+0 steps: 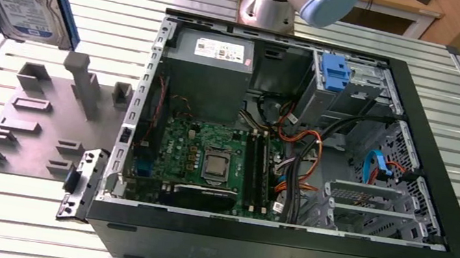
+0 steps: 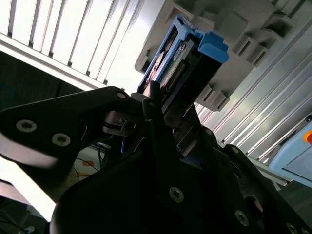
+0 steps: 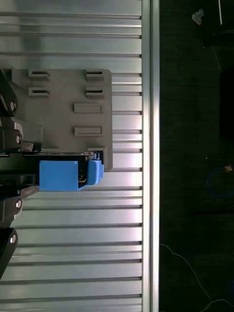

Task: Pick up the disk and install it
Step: 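Pick up the disk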

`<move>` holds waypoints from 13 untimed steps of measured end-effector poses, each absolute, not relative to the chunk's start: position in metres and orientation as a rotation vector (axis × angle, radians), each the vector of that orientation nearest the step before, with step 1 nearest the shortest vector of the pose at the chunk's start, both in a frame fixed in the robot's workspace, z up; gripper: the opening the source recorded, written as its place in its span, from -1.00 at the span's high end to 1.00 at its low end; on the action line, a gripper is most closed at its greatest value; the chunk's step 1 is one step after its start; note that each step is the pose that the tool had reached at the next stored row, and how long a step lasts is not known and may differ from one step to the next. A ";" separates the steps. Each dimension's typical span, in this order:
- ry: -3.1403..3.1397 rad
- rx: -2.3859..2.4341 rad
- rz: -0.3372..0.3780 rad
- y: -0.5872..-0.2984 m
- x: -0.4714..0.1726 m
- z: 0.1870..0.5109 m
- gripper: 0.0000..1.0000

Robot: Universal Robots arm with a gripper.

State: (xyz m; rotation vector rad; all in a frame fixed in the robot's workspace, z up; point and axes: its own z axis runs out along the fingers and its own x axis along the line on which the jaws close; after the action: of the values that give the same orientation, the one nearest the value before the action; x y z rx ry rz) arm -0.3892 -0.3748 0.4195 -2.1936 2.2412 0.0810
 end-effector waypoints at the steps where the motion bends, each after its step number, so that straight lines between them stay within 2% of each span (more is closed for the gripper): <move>1: 2.241 -2.194 0.081 -0.375 -0.389 0.421 0.31; 13: 2.241 -2.194 0.081 -0.375 -0.389 0.441 0.31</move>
State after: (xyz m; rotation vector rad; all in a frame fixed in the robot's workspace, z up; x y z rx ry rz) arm -0.3892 -0.3748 0.4411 -2.1936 2.2412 0.0810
